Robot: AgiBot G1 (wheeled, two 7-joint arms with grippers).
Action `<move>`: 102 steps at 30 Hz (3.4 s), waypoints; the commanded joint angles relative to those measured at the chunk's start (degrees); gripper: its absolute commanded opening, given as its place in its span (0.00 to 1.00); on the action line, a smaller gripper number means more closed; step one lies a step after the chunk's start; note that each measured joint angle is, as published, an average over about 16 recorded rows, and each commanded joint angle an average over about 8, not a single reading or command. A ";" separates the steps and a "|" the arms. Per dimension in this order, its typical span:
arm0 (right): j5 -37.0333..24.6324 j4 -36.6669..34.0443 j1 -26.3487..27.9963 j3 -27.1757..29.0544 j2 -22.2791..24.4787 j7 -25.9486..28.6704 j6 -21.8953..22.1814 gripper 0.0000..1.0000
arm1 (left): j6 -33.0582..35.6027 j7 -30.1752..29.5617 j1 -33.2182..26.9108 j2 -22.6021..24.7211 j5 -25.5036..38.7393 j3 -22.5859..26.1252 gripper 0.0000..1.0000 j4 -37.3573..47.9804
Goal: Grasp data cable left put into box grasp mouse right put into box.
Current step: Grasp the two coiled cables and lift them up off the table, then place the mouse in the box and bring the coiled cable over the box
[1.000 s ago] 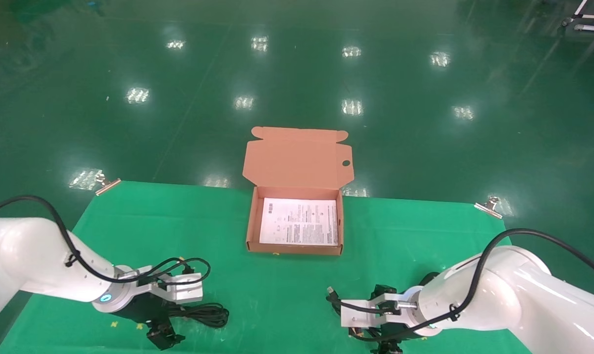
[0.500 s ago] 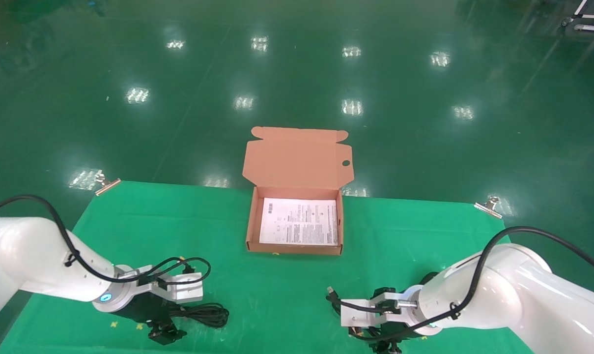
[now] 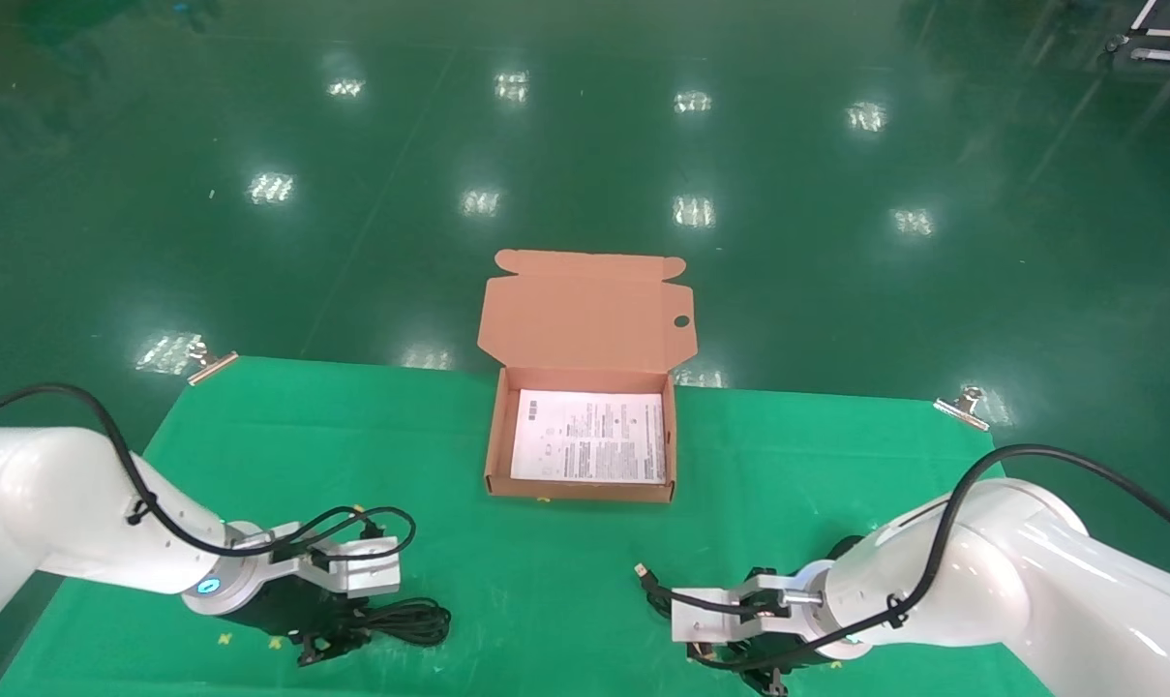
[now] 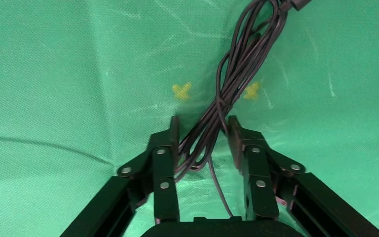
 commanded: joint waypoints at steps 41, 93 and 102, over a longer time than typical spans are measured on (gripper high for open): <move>-7.31 11.63 20.39 8.91 3.40 8.03 3.62 0.00 | 2.54 -14.85 -12.74 -10.47 12.03 -2.38 0.00 -28.91; 9.24 -12.06 22.34 2.92 -12.68 -8.06 23.84 0.00 | -3.44 -16.44 -18.60 -5.35 22.81 -2.23 0.00 -22.89; 13.45 -11.61 19.91 -3.43 -13.02 -7.20 24.42 0.00 | -3.21 -17.05 -18.47 -5.44 23.22 -2.19 0.00 -23.46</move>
